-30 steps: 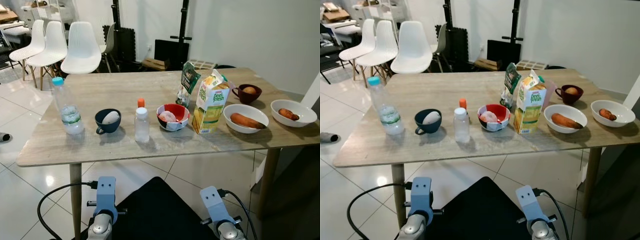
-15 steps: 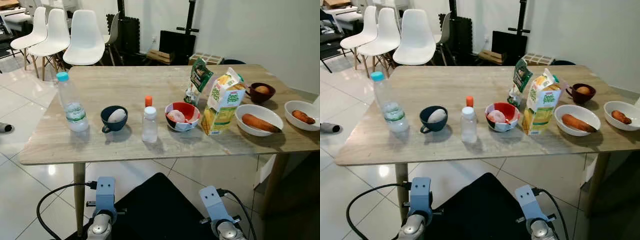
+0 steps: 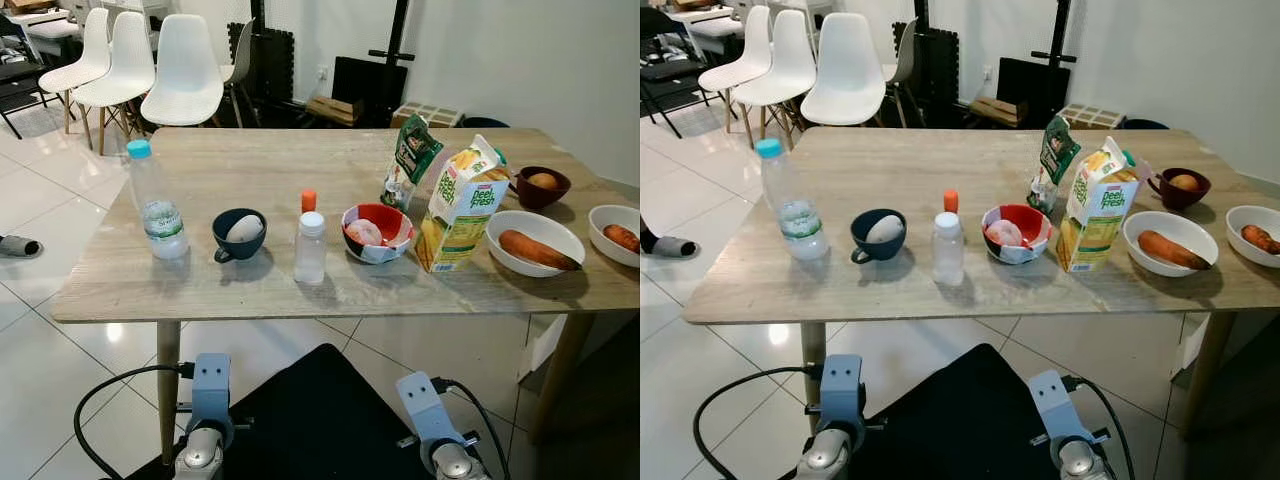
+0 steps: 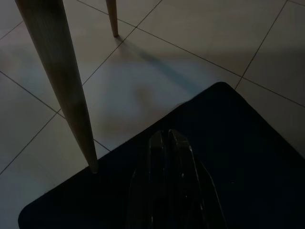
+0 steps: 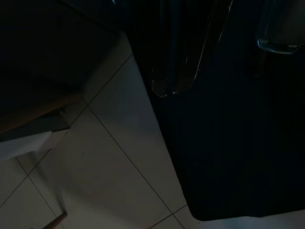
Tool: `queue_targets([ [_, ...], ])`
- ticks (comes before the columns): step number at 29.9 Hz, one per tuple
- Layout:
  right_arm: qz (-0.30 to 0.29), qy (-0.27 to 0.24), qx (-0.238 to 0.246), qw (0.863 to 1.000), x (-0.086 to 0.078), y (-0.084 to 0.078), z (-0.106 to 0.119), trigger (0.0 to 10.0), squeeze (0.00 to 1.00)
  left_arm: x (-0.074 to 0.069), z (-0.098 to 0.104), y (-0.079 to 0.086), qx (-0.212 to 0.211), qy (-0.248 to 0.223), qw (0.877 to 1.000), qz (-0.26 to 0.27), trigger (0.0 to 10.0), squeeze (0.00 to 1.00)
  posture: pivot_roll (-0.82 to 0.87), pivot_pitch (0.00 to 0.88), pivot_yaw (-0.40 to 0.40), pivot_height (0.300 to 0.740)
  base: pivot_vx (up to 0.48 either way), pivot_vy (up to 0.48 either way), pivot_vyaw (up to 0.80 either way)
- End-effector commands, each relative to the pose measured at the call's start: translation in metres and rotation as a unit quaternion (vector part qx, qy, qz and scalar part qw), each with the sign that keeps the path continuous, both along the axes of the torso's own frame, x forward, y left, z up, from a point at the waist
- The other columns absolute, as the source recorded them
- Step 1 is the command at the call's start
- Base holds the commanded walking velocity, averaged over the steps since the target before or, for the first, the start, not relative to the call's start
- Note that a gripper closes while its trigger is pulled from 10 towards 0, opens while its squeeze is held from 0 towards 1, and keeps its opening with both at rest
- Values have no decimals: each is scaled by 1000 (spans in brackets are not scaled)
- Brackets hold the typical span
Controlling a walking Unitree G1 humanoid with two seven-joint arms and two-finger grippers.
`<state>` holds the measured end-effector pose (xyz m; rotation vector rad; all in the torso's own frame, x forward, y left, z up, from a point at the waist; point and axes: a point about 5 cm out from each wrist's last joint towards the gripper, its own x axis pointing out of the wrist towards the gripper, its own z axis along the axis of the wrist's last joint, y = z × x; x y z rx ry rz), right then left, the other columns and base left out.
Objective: Restocking fridge
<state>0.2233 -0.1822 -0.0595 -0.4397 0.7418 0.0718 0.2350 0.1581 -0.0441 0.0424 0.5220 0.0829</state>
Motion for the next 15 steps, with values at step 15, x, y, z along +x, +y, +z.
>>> queue_targets([
  [15,-2,-4,0,1000,8,0,4,10000,0,6,3,3,1,0,1000,4,10000,0,-85,0,-8,740,0,0,0],
])
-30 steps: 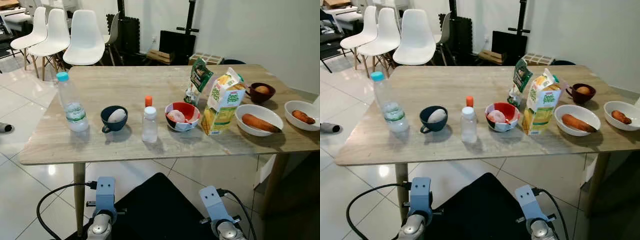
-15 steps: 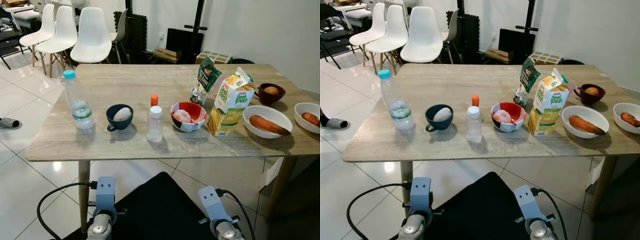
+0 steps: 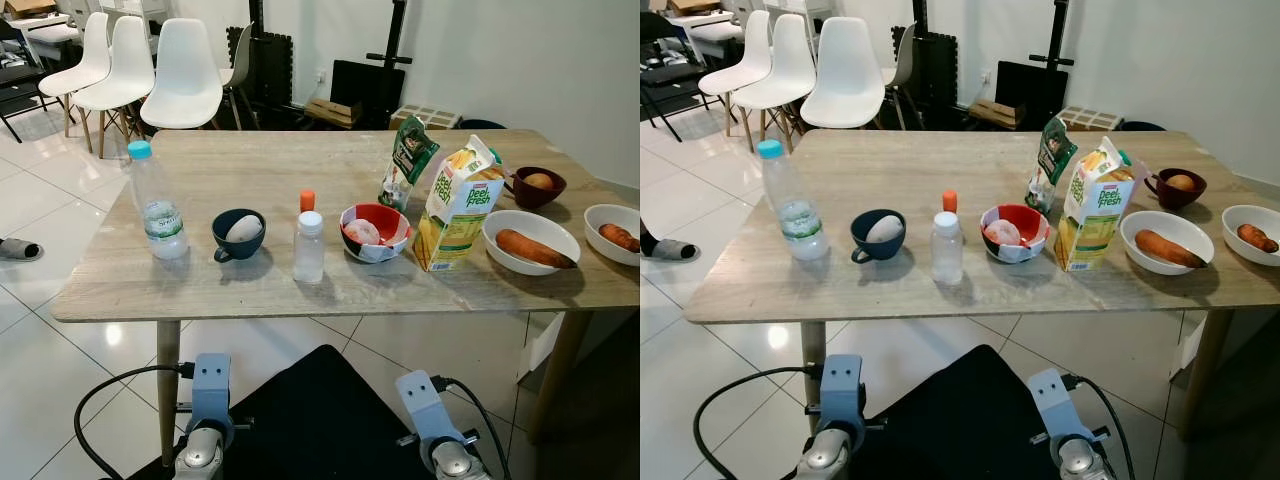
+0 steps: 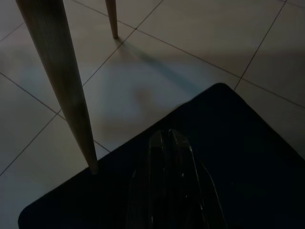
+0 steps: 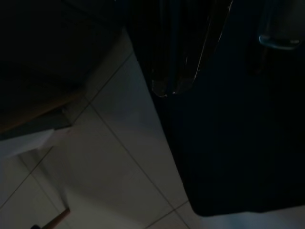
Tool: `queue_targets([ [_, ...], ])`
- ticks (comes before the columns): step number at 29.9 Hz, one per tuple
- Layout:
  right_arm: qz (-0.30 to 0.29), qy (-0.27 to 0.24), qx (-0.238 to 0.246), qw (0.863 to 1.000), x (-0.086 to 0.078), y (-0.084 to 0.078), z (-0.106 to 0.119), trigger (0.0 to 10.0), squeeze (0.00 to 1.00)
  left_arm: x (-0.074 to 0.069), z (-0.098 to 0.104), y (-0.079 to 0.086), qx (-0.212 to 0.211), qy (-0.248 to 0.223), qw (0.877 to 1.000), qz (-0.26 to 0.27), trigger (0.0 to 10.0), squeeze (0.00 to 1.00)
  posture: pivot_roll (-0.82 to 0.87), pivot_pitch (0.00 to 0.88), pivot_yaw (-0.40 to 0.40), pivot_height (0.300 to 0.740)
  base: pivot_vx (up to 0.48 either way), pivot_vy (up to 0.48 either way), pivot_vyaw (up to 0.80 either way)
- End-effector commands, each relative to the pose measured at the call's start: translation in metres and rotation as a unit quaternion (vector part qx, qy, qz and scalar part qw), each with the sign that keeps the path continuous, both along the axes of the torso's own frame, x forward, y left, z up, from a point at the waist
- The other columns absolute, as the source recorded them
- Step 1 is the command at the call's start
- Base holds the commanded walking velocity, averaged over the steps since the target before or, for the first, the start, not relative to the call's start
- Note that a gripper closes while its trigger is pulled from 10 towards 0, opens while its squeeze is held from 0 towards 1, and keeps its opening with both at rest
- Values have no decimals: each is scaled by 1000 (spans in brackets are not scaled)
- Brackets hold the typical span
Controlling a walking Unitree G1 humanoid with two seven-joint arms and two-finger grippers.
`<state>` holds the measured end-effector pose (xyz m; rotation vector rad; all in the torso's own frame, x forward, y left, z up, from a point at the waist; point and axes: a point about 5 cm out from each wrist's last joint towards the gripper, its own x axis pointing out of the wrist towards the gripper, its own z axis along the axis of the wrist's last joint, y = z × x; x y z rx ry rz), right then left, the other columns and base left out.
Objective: Restocking fridge
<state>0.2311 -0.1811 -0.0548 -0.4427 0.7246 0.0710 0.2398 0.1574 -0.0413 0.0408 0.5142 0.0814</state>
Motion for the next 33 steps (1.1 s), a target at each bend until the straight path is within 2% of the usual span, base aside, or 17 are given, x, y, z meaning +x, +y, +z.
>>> queue_targets([
  [1,-4,3,1,1000,1,-1,1,10000,0,2,1,4,2,3,1000,5,10000,0,-85,0,-9,740,0,0,0],
  [7,-4,-3,1,1000,7,-1,4,10000,0,8,5,5,3,-2,1000,6,10000,0,-85,0,-11,740,0,0,0],
  [15,-2,-4,0,1000,7,-1,4,10000,0,6,3,5,3,-1,1000,7,10000,0,-85,0,-16,740,0,0,0],
  [18,1,2,-2,1000,2,-3,1,10000,0,0,0,4,3,4,1000,8,10000,0,-85,1,-23,740,0,0,0],
  [21,5,10,-4,1000,-4,-4,-2,10000,0,-7,-5,4,2,9,1000,10,10000,0,-85,43,-31,740,0,0,0],
  [22,7,14,-5,1000,-8,-5,-5,10000,0,-12,-7,4,2,13,1000,10,10000,0,-85,72,-35,740,0,0,0],
  [27,17,32,-8,999,-23,-7,-13,10000,0,-30,-17,4,3,28,1000,11,10000,0,-82,124,-44,740,0,0,0],
  [28,17,32,-8,999,-23,-7,-13,10000,0,-30,-17,4,3,28,1000,11,10000,0,-82,124,-44,740,0,0,0],
  [29,22,38,-9,999,-28,-7,-15,10000,0,-37,-20,5,3,34,999,12,10000,0,-81,132,-47,740,0,0,0],
  [33,28,40,-9,999,-28,-6,-15,10000,0,-38,-21,6,4,34,999,15,10000,0,-76,137,-50,740,0,0,0],
])
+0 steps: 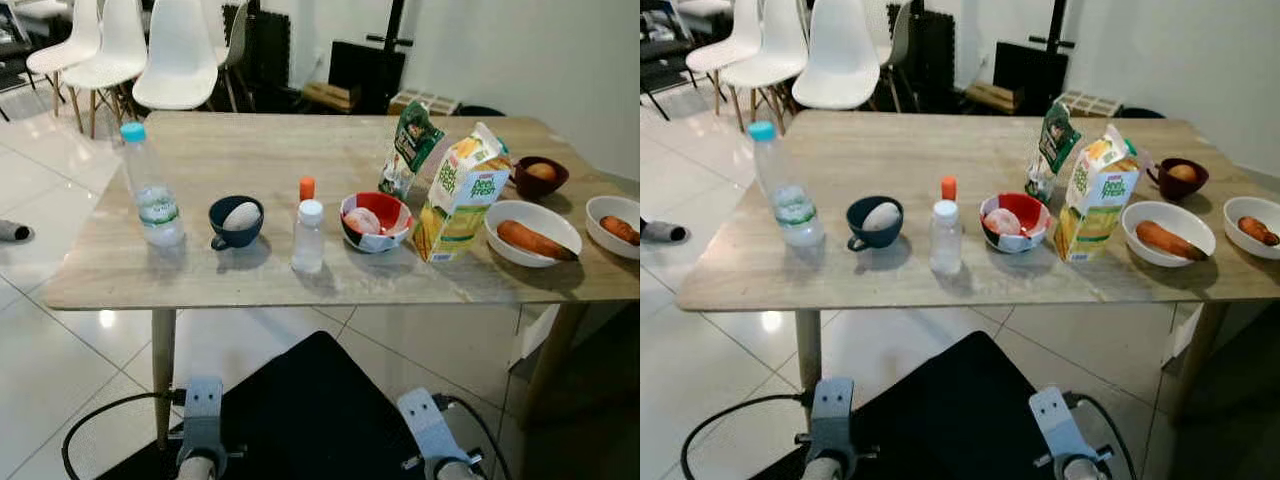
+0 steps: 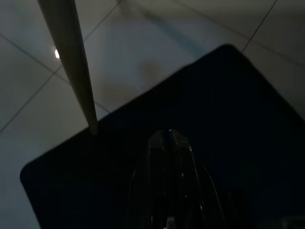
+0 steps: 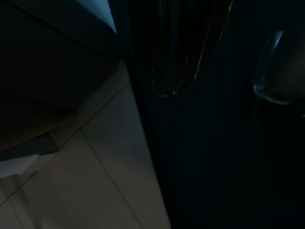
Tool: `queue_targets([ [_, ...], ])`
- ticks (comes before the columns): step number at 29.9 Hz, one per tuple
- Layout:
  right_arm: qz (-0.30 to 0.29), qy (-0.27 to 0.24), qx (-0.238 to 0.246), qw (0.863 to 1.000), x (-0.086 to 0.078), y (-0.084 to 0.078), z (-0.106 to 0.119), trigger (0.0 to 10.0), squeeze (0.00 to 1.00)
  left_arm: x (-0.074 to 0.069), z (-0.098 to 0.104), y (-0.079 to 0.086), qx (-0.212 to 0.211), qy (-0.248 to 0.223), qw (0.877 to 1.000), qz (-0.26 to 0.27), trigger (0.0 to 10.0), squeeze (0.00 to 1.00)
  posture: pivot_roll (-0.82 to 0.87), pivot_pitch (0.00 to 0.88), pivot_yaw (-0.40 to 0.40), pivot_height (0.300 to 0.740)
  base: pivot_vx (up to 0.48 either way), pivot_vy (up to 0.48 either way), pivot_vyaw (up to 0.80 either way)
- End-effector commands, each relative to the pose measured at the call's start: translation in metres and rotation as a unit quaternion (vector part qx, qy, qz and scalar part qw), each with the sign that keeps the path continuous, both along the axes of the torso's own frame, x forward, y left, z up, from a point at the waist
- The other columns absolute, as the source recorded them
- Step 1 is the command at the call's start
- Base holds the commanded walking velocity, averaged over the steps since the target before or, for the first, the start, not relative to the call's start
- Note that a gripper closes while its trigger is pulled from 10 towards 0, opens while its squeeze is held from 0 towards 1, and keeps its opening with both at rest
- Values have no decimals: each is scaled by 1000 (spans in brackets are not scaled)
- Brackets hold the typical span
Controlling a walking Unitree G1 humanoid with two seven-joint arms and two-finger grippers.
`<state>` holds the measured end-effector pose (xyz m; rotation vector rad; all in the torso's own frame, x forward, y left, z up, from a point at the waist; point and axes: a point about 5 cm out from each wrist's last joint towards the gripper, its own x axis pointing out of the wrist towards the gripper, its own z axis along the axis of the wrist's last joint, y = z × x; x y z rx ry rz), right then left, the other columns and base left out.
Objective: Restocking fridge
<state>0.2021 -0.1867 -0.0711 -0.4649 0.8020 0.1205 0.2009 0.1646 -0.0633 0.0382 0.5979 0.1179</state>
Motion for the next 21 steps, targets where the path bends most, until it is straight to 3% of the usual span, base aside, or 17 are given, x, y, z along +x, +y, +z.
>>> queue_targets([
  [1,10,-4,-3,1000,2,0,1,10000,0,2,2,-1,2,-8,1000,-3,10000,0,-75,129,-48,740,0,0,0],
  [6,10,-11,-1,1000,8,3,4,10000,0,8,5,-1,2,-14,1000,-4,10000,0,-75,115,-45,740,0,0,0],
  [12,2,-36,8,999,27,10,15,10000,0,32,19,1,7,-37,999,-14,10000,0,-72,43,-26,740,0,0,0],
  [21,-5,-45,13,999,35,13,19,10000,0,48,29,8,14,-51,998,-15,10000,0,-59,0,-12,740,0,0,0],
])
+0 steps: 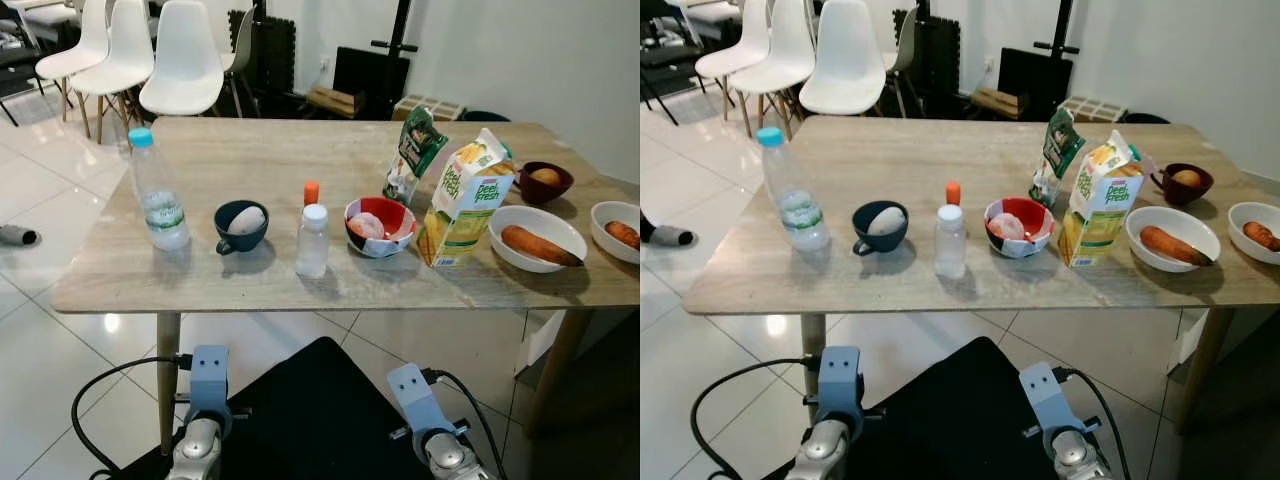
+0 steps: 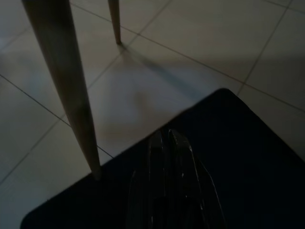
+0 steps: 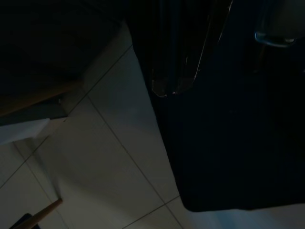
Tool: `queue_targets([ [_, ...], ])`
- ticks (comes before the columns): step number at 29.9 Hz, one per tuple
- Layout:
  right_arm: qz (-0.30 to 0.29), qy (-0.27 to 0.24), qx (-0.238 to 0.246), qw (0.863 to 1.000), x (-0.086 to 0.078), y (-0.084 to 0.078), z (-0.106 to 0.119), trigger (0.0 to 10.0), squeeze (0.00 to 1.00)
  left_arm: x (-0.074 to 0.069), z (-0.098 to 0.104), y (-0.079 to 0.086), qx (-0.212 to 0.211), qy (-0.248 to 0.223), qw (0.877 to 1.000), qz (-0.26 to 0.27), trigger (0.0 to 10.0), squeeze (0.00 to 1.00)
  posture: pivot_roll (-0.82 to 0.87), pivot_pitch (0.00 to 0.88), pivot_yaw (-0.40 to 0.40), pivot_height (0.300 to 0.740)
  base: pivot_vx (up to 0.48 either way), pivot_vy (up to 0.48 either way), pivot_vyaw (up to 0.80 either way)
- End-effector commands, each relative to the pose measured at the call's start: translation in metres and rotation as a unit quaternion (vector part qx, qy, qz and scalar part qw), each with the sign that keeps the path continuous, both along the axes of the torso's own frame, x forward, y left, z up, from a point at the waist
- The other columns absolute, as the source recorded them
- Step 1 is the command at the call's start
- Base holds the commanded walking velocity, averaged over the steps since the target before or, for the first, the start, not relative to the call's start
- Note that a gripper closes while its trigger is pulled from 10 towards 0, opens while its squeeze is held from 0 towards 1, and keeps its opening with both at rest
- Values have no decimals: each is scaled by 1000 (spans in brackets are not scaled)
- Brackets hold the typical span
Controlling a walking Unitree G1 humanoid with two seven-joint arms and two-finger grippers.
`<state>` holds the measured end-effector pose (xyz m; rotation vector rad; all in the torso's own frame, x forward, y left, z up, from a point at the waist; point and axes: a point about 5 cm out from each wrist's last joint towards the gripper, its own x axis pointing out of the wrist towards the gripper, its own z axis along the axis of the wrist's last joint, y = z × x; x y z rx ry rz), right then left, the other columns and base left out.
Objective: Restocking fridge
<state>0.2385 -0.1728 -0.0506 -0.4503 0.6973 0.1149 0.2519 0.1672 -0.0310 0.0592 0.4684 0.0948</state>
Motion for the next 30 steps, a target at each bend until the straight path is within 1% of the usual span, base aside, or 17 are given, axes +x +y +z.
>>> queue_targets([
  [1,-11,5,3,1000,0,-1,-1,10000,0,-2,-2,6,5,11,1000,2,10000,0,-55,0,-12,740,0,0,0],
  [10,-16,2,7,1000,2,-1,1,10000,0,-1,-1,9,8,9,1000,6,10000,0,-41,0,-16,740,0,0,0],
  [13,-10,-5,12,1000,10,3,6,10000,0,-2,0,15,11,5,1000,18,10000,0,2,0,-51,740,0,0,0],
  [16,-2,-6,13,1000,12,6,7,10000,0,-3,0,18,12,2,1000,27,10000,0,19,0,-65,740,0,0,0],
  [17,10,-6,15,1000,15,11,8,10000,0,-5,0,22,13,-1,999,38,10000,0,31,0,-76,740,0,0,0],
  [18,23,-4,16,1000,17,17,9,10000,0,-8,-1,27,15,-3,999,50,10000,0,65,0,-103,740,0,0,0],
  [21,33,-4,17,999,18,22,10,10000,0,-12,-3,31,17,-3,998,60,10000,0,81,0,-113,740,0,0,0],
  [22,48,-2,20,999,19,29,10,10000,0,-20,-6,36,19,-1,997,72,10000,0,95,0,-123,740,0,0,0],
  [23,52,-2,22,998,19,32,10,10000,0,-23,-8,37,20,0,997,73,10000,0,102,1,-128,740,0,0,0],
  [26,55,-2,23,998,19,33,11,10000,0,-26,-10,37,21,3,997,73,10000,0,103,3,-128,740,0,0,0],
  [27,57,-2,24,998,19,35,10,10000,0,-30,-12,36,22,6,997,70,10000,0,96,7,-120,740,0,0,0],
  [30,56,-2,26,998,19,35,10,10000,0,-30,-12,35,22,9,998,65,10000,0,81,8,-107,740,0,0,0],
])
